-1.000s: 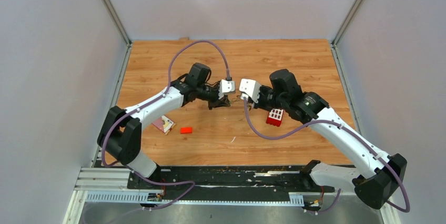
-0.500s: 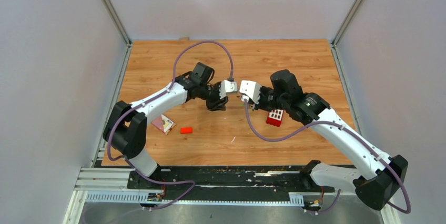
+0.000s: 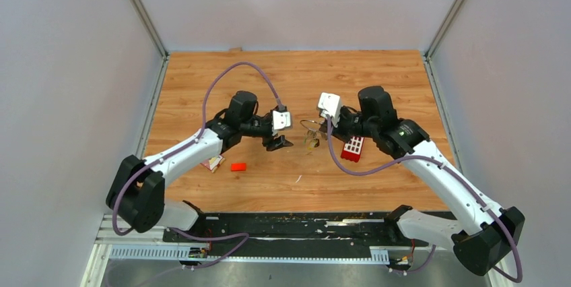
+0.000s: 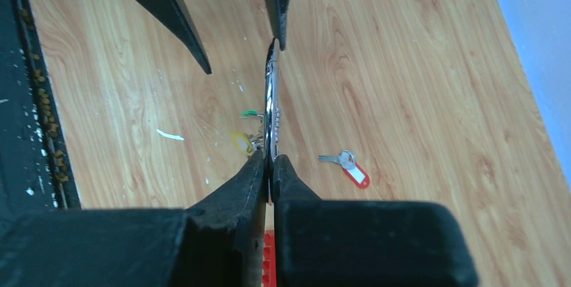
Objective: Put the keys on the keyring
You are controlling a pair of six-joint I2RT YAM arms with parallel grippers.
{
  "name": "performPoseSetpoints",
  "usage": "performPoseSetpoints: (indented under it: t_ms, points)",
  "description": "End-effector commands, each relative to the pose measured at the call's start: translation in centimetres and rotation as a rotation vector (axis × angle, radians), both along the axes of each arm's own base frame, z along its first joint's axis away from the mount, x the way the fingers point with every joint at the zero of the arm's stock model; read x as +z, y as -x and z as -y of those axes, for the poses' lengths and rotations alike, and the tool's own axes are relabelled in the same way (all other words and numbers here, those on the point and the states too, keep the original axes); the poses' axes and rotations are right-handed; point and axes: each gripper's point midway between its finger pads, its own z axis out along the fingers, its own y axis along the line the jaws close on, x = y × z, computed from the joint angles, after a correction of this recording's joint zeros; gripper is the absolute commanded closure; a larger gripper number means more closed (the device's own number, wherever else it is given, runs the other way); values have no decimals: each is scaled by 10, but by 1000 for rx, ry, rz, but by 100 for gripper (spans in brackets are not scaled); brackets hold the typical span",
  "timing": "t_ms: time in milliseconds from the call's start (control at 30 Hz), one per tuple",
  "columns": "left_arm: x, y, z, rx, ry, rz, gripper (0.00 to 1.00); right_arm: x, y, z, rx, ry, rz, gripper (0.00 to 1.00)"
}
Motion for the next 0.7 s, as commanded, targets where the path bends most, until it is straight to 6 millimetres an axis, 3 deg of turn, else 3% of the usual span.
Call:
performPoseSetpoints:
  t_ms: [0,233,367,500,667]
  points:
    - [69,-4,16,-33,192,169,30,21,11,-18,115,-169,-12,100]
    - [93,0,19,-55,232,170,25,13,21,-29,229,-234,-82,100]
    - [99,6,28,-92,273,100,28,10,22,-34,262,-247,-104,100]
    - [103,19,35,-154,312,12,45,4,19,-36,261,-240,-122,100]
    - [96,25,38,-182,307,-54,80,3,16,-35,252,-239,-121,100]
